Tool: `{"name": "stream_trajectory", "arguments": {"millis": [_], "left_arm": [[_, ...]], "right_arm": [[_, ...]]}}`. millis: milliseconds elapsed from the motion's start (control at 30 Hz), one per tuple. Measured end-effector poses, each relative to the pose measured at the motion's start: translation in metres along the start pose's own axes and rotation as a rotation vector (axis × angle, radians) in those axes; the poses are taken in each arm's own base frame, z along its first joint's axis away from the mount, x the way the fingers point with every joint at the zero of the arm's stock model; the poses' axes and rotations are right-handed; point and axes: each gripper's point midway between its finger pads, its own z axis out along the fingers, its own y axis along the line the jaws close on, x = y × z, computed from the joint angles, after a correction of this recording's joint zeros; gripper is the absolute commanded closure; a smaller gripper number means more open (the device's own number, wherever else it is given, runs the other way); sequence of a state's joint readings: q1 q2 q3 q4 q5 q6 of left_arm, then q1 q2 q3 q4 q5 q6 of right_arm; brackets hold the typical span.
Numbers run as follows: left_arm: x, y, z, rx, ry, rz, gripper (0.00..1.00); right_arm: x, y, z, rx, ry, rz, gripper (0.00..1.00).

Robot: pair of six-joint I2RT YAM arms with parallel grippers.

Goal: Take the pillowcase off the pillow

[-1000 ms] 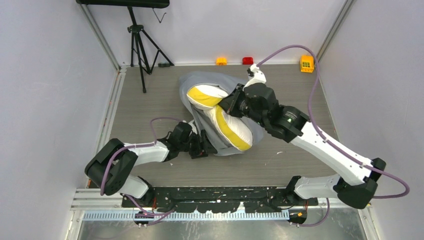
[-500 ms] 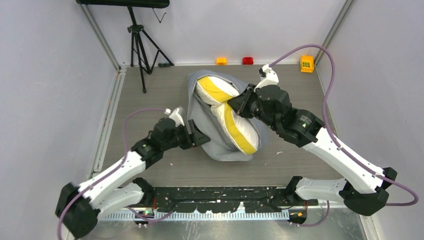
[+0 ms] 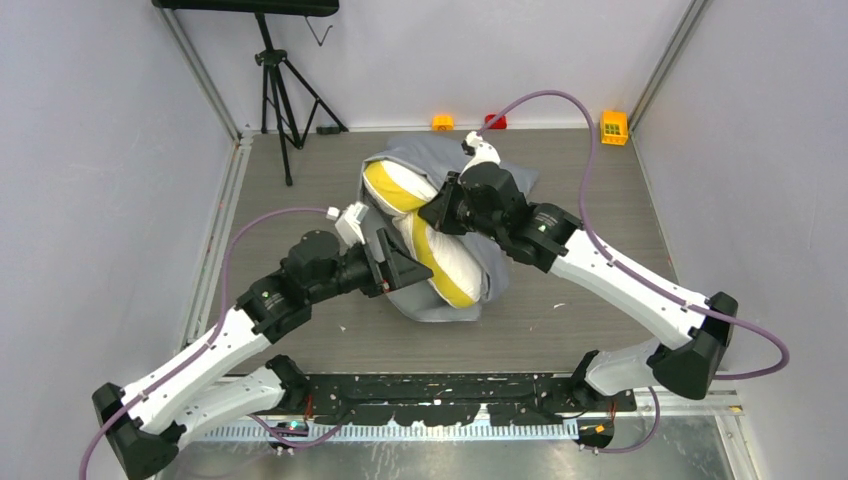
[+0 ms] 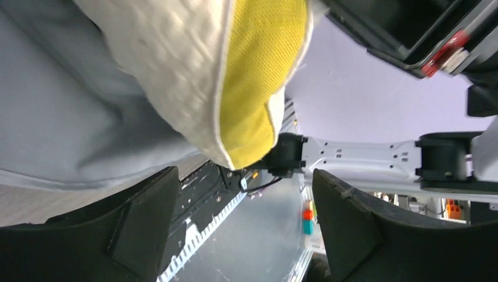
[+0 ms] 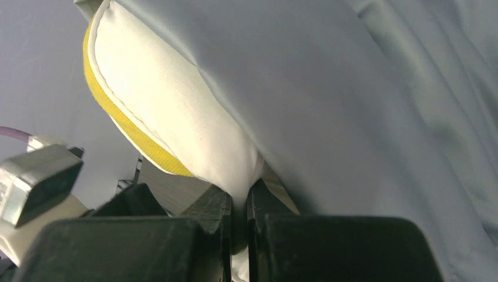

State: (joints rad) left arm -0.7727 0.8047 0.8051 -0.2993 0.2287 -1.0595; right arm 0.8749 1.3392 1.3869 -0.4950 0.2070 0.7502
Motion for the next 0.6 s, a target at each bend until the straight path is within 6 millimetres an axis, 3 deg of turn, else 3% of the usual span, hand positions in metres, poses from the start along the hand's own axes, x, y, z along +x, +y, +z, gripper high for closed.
{"name": "stream_trajectory", "arguments": {"millis": [133, 267, 533, 600], "left_arm": [[0.016, -0.001, 0.009, -0.037, 0.045, -0.003, 0.1], [0.008, -0.008, 0.012, -0.064, -0.002, -0.001, 0.01], [0.004, 0.035, 0.041, -0.224, -0.052, -0.012, 0.02], [0.004, 0.046, 0.046, -0.249, -0.068, -0.009, 0.14]], "right_arm": [[0.01, 0.006, 0.013, -0.025, 0.037, 0.011, 1.0], [0.014, 0.01, 0.018, -0.043, 0.053, 0.019, 1.0], [0.014, 0.022, 0.019, -0.1, 0.068, 0.037, 1.0], [0.015, 0.023, 0.019, -0.11, 0.078, 0.041, 0.94]]}}
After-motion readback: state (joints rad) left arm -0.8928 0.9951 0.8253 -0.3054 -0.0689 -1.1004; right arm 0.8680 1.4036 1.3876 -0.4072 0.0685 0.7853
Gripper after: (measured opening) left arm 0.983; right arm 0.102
